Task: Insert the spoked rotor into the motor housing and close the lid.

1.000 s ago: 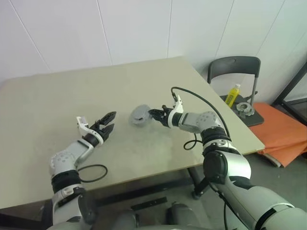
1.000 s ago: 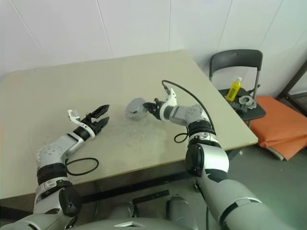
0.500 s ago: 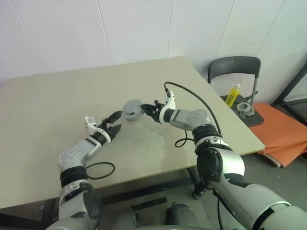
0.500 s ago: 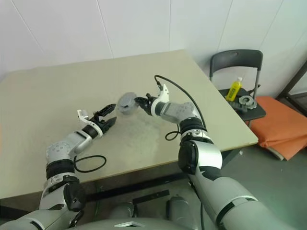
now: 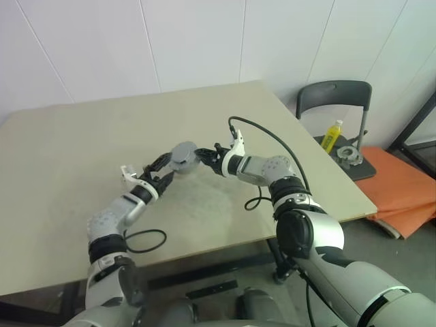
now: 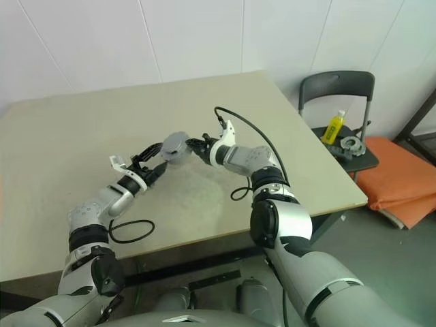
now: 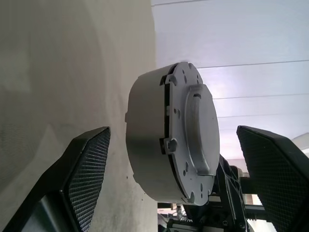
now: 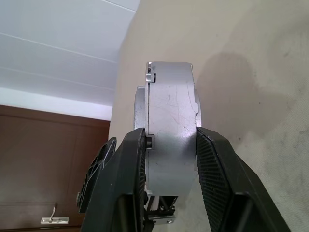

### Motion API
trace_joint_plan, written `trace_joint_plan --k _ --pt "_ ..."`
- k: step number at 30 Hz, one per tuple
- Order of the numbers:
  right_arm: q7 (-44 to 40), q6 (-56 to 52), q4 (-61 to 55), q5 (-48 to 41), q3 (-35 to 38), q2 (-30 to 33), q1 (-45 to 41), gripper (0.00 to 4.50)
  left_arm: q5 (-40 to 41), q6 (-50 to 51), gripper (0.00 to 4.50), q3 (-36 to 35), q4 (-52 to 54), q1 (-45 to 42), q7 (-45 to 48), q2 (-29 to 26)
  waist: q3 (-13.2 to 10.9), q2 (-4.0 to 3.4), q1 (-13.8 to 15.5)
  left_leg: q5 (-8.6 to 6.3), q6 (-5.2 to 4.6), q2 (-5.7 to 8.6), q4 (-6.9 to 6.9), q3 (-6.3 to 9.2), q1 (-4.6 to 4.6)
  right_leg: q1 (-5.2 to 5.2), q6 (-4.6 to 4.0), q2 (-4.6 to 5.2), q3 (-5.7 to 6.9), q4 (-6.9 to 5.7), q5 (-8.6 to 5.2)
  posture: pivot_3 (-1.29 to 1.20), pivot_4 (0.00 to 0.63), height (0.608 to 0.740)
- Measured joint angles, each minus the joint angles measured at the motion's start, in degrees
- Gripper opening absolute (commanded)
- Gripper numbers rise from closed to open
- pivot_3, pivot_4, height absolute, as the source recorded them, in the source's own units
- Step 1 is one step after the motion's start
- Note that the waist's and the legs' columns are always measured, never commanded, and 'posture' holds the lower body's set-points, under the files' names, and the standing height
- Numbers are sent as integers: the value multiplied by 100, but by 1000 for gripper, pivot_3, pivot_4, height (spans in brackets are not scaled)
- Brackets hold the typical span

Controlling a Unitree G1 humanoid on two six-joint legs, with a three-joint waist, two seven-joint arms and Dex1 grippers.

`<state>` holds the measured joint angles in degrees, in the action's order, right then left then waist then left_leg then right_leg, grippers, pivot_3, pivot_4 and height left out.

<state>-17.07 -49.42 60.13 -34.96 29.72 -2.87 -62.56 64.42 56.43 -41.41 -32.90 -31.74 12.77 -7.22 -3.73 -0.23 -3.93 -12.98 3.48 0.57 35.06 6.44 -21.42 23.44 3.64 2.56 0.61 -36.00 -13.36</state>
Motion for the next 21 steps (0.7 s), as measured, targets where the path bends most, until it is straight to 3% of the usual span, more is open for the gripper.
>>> trace_joint_plan --k 14,17,21 --pt "10 -6 0 -5 0 -55 1 1236 -209 -364 4460 140 -573 -282 380 43 0 0 3 0 0 1 1 1 0 0 0 0 0 -2 0 0 0 740" --pt "11 -6 0 -5 0 -55 1 1236 -321 -488 3896 215 -681 -325 493 39 0 0 5 0 0 2 3 1 0 -1 0 0 0 -2 0 0 0 740" --pt "25 -2 28 -15 39 -44 8 1236 -421 -735 2637 232 -759 -366 740 37 0 0 2 0 0 2 2 1 0 -1 0 0 0 -2 1 0 0 740"
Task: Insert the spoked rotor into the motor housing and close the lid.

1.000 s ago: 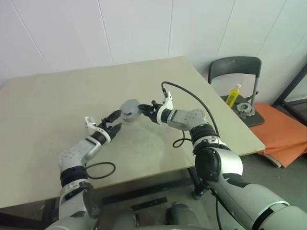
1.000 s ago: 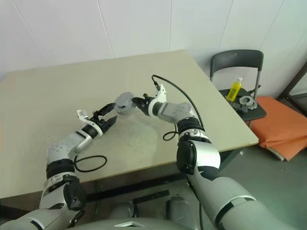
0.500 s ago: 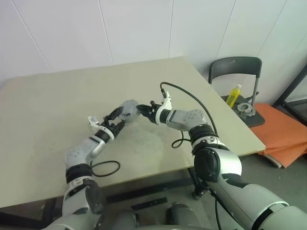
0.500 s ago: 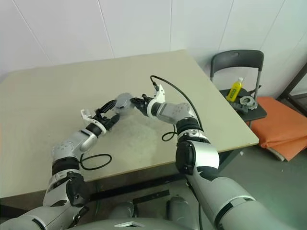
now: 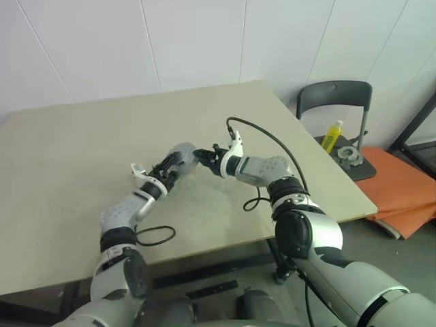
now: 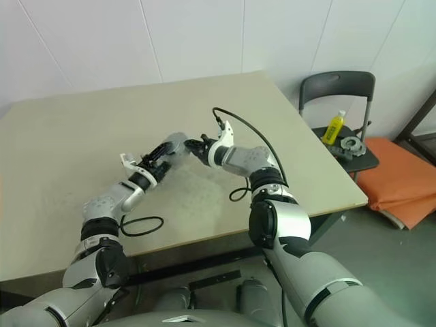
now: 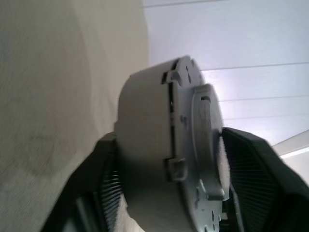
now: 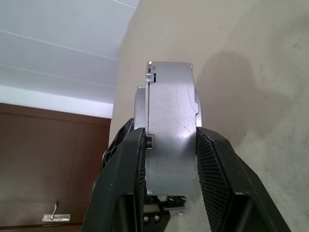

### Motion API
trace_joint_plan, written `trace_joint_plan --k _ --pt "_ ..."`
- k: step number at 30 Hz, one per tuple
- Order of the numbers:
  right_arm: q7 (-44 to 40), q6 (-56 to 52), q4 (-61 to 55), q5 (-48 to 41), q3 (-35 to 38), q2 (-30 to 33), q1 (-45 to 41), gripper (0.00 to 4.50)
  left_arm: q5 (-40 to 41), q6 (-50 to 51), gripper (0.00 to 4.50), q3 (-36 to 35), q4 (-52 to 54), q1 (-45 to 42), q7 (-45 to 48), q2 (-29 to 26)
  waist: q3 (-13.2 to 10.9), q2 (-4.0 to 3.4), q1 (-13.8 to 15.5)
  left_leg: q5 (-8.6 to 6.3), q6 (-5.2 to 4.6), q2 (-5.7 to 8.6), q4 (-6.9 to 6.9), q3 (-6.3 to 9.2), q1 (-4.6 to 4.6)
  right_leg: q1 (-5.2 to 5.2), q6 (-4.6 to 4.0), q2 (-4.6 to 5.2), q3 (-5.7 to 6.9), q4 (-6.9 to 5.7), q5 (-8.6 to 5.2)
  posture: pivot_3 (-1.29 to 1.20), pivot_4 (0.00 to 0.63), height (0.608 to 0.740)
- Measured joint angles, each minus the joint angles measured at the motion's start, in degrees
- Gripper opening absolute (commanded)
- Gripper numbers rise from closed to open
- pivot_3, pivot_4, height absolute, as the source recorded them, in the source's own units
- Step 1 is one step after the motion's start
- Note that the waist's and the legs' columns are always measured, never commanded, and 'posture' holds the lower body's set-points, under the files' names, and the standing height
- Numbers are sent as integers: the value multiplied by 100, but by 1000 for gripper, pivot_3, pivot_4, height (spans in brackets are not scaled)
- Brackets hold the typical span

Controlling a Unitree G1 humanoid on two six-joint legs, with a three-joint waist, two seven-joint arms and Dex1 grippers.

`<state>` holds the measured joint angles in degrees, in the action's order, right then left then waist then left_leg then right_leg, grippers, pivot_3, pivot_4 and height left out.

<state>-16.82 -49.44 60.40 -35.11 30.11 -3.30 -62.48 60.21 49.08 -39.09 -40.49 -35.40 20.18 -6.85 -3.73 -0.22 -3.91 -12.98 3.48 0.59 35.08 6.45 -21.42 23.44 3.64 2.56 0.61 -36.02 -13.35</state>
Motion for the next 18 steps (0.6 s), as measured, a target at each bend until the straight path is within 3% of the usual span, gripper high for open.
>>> trace_joint_plan --k 2,13,18 --pt "-3 2 12 -13 47 4 2 1236 -6 -49 2325 0 -13 0 110 -3 0 0 -3 0 0 0 0 0 0 0 0 0 0 0 0 0 0 740" --pt "-12 26 58 -57 118 -2 1 1236 -23 -69 2294 -18 -46 -14 200 5 0 0 -5 0 0 0 0 0 0 0 12 0 -1 -1 7 0 0 740" --pt "-77 43 60 -46 71 -9 2 2838 28 -49 2294 -31 -108 -55 175 3 0 0 -6 0 0 0 -1 0 0 0 13 0 -1 -1 7 0 0 740"
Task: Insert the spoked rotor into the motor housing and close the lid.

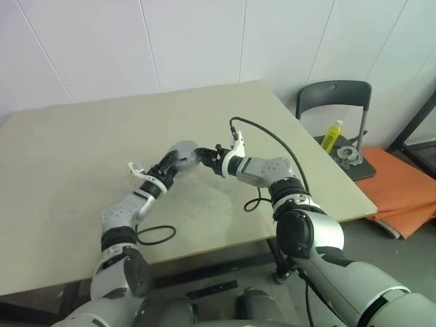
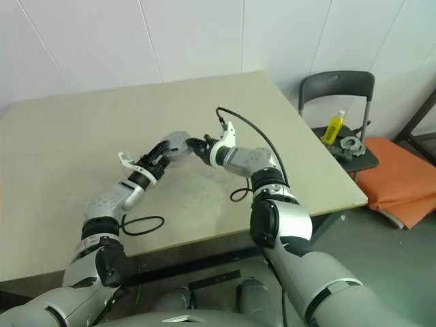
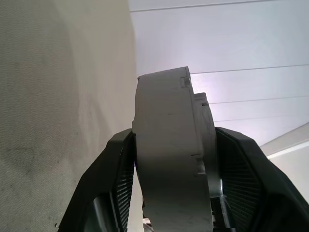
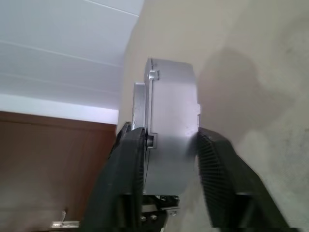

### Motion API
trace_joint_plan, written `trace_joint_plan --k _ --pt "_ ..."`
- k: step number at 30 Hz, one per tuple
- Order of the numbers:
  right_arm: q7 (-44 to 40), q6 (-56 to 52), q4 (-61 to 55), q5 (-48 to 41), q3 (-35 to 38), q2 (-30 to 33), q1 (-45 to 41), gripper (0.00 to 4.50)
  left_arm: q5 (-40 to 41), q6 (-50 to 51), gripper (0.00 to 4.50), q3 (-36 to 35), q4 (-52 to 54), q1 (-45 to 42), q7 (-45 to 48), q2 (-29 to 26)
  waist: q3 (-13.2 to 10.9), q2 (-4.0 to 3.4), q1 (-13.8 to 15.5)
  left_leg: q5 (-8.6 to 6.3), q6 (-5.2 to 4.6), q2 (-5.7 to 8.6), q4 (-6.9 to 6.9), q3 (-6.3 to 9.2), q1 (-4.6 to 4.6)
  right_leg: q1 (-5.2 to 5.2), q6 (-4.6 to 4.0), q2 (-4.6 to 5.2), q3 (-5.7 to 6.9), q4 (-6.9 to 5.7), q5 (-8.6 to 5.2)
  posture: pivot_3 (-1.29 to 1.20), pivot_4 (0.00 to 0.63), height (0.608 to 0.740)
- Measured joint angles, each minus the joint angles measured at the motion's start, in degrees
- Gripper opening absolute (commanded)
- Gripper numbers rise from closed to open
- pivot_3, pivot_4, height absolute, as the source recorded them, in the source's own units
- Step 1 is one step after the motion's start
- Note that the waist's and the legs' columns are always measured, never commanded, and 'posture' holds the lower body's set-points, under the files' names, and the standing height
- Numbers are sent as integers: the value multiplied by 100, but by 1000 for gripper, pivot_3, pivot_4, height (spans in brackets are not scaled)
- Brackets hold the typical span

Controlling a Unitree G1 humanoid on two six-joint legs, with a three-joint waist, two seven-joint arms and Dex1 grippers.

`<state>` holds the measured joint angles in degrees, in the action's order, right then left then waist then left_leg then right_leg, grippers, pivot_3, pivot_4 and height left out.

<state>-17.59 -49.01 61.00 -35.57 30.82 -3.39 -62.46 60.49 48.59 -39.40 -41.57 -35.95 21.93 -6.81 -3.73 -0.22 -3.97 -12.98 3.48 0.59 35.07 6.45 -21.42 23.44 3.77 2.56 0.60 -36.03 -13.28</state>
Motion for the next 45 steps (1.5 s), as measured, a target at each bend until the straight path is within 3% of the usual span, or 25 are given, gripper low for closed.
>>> trace_joint_plan --k 5,27,33,41,45 --pt "-215 -45 -84 -7 -73 -6 -1 4480 3 66 2294 -18 0 0 -21 -4 0 0 0 0 0 0 0 0 0 0 2 0 0 -1 1 0 0 740" --pt "-301 -71 -90 27 -230 2 -5 4500 -105 -118 2159 31 276 135 131 122 0 0 1 0 0 0 1 0 1 0 -1 0 -1 -2 1 0 0 740" --pt "-369 -98 -90 22 -240 -45 -34 4500 168 -419 2159 -316 269 104 107 270 0 0 -10 0 0 -1 0 -1 2 1 0 -2 -3 -4 2 0 0 740" --pt "-393 -133 -90 21 -244 -53 -66 4500 750 -1047 2159 -881 349 -2 98 351 1 2 1 0 0 -1 3 -2 0 0 -1 -1 -3 -3 1 0 0 740" --pt "-405 -142 -90 22 -246 -51 -66 4500 682 -1944 2159 -948 348 -53 26 379 0 4 0 0 0 -1 3 -2 1 0 -8 -2 -3 -3 6 0 0 740"
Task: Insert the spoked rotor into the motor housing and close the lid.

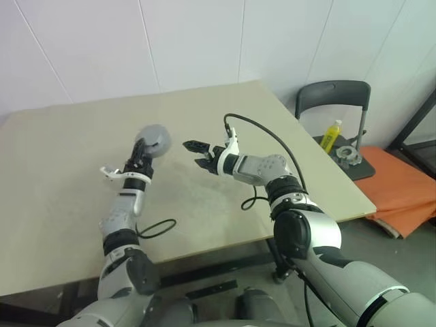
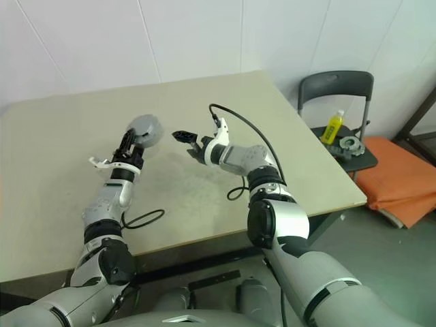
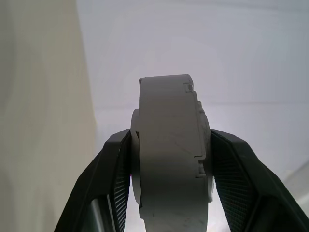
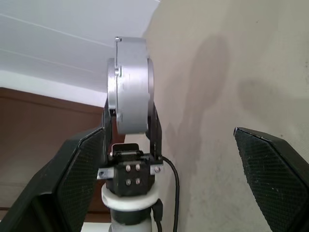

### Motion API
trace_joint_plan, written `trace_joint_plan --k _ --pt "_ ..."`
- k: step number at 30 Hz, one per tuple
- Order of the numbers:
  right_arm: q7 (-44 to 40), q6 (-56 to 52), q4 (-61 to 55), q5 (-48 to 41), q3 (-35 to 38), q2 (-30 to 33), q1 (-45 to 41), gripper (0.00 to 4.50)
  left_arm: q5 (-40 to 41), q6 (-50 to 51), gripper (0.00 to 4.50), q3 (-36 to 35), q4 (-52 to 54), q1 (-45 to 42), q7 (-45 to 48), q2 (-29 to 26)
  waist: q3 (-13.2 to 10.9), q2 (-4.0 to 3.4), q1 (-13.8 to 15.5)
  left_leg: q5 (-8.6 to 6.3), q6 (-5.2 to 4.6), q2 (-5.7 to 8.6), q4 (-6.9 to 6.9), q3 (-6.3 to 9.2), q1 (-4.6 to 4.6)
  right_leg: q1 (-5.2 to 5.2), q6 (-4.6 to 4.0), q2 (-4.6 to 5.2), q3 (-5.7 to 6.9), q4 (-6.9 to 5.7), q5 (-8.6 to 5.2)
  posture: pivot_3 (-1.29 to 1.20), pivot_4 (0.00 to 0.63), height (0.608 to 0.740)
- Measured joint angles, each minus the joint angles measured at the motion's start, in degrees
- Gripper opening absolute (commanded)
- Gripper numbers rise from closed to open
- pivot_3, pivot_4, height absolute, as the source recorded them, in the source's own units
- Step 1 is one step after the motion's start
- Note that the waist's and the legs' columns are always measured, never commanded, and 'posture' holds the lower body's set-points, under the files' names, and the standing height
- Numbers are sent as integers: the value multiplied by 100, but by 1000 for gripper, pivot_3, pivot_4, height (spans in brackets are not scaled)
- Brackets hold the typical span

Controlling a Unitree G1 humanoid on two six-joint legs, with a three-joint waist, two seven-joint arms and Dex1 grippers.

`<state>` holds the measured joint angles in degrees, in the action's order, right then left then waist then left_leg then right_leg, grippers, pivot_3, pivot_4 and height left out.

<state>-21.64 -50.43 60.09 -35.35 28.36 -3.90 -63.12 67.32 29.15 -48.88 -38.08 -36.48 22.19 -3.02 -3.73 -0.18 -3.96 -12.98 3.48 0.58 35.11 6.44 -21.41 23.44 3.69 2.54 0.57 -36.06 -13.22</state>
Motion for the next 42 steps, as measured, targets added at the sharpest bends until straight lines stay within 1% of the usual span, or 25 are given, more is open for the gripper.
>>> trace_joint_plan --k 3,8,15,21,32,34,36,37,39,40,42 --pt "-10 0 0 1 -10 2 0 4500 -418 -1079 2159 -15 -115 -118 -167 -89 0 1 3 0 0 0 -1 0 1 0 -2 -3 0 -1 1 0 0 740" --pt "-29 26 -2 27 -84 3 0 4500 -1324 -2692 2159 51 -671 -275 -539 -602 2 7 11 0 0 0 -1 0 -1 1 -3 -3 -1 1 4 0 0 740" --pt "-133 92 -26 35 -230 -4 2 4500 -2232 -4184 2159 94 -1398 -388 -1218 -1184 5 27 61 0 0 0 0 0 -2 0 -2 -1 -1 1 6 0 0 740" --pt "-170 131 -39 35 -285 -2 5 4500 -2469 -4574 2159 93 -1656 -388 -1510 -1350 6 30 150 0 0 0 0 1 -1 0 -5 -1 0 -1 8 0 0 740" --pt "-197 178 -39 35 -338 33 5 4500 -2761 -4632 2159 164 -1877 -355 -1937 -1335 9 37 150 0 0 -1 1 1 0 0 -7 -2 -1 -4 11 0 0 740" --pt "-198 178 -39 35 -344 33 5 4500 -2818 -4663 2883 229 -1878 -325 -2044 -1318 9 38 151 0 0 0 1 0 0 0 -7 -2 -1 -4 11 0 0 740" --pt "-198 178 -39 35 -347 34 5 4500 -2851 -4746 3401 260 -1876 -301 -2143 -1310 10 38 152 0 0 0 1 0 0 0 -7 -2 -1 -5 12 0 0 740" --pt "-198 178 -39 35 -347 36 5 4500 -2865 -4765 3794 271 -1849 -282 -2189 -1305 10 38 152 0 0 0 1 1 1 0 -7 -2 -1 -6 12 0 0 740" --pt "-199 178 -39 35 -351 40 5 4500 -2913 -4757 4433 301 -1691 -212 -2347 -1240 10 38 160 0 0 0 2 1 2 -1 -7 -2 -1 -7 12 0 0 740" --pt "-199 178 -39 35 -358 40 5 4500 -2926 -4729 4474 307 -1568 -183 -2470 -1185 10 38 162 0 0 0 3 1 2 -2 -7 -1 -1 -7 12 0 0 740" --pt "-199 178 -39 36 -364 38 5 4500 -2965 -4485 4474 349 -1129 -104 -3007 -1021 11 40 166 0 0 0 5 1 2 -4 -6 1 -2 -7 13 0 0 740"
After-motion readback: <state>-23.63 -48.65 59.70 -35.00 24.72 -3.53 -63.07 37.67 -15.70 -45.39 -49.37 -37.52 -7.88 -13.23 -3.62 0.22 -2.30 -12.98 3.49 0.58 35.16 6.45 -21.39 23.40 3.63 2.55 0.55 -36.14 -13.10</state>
